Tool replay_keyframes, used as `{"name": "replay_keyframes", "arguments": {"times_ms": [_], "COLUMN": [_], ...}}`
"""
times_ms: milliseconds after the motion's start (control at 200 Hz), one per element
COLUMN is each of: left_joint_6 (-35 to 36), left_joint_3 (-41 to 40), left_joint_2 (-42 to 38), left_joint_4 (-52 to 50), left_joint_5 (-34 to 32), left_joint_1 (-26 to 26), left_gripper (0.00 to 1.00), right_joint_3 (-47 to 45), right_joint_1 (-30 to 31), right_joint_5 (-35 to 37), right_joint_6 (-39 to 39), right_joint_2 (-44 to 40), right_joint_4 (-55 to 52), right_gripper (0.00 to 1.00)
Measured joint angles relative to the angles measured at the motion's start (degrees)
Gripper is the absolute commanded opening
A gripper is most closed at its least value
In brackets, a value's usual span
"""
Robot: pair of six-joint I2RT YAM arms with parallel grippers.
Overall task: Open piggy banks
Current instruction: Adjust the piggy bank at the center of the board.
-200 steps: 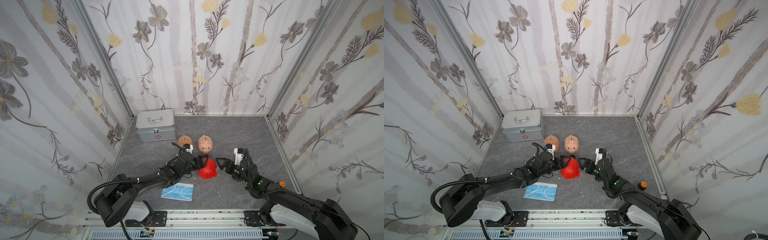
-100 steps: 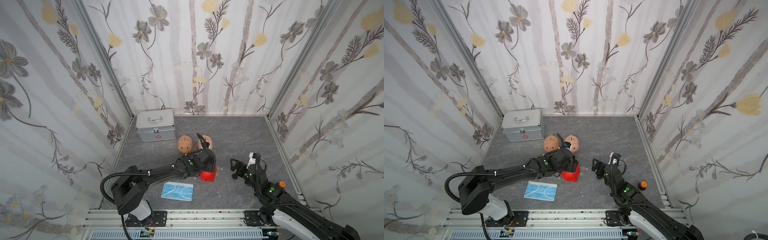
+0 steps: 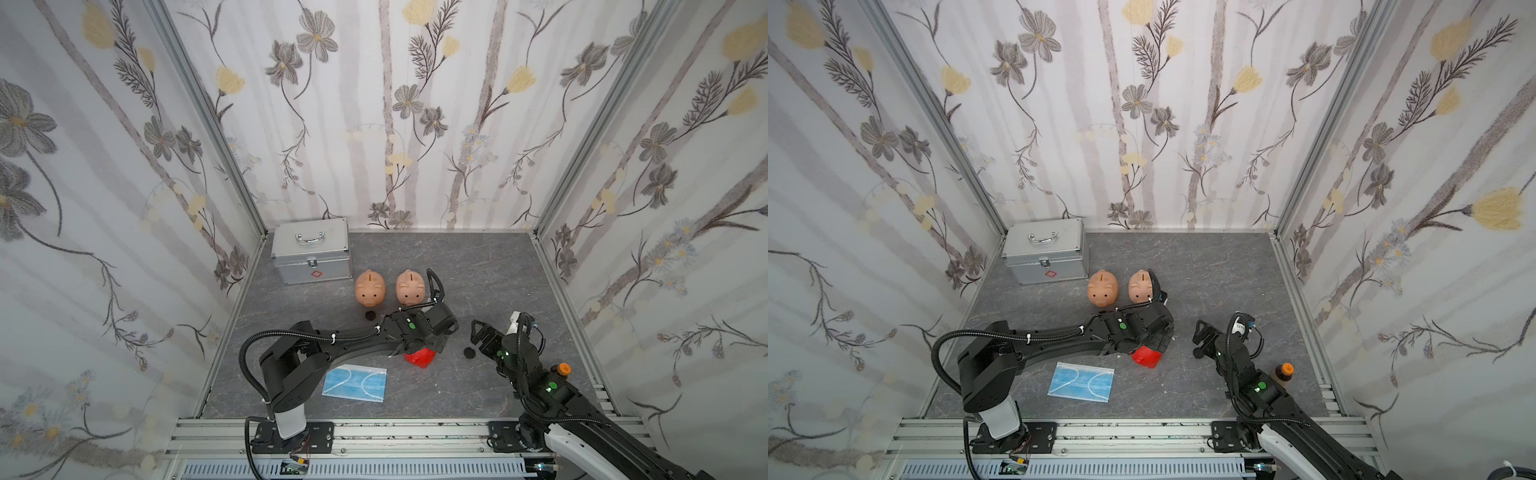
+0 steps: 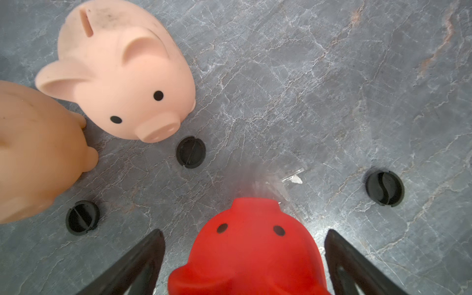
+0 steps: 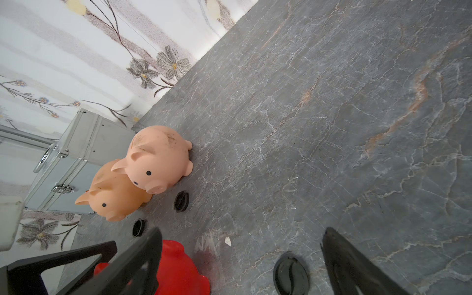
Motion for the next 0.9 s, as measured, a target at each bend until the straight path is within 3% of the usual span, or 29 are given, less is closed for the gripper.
{"name": "replay_keyframes", "arguments": {"times_ms": [240, 540, 899], "left_joint_6": [-1.5, -5.8, -7.8], "left_joint_3": [-7.1, -25.4, -33.0], "left_joint_2": [-8.5, -25.2, -28.1], "left_joint_4": [2.3, 10.3, 16.8], "left_joint_5": [1.5, 7.2, 12.2], "left_joint_1": [-0.1, -0.6, -1.1], "left_gripper": [1.0, 1.0, 1.0], "right_joint_3": [0.5, 13.0, 28.0], "right_joint_1": [-0.2, -0.1, 5.4], "right_joint_5": [-4.6, -17.5, -22.8], "right_joint_6": [-5.0, -16.9, -23.0], "right_joint_2": [1.9, 18.0, 38.1], "right_joint_4": [3.3, 7.5, 3.3], "right_gripper": [0.97, 0.93, 0.91]}}
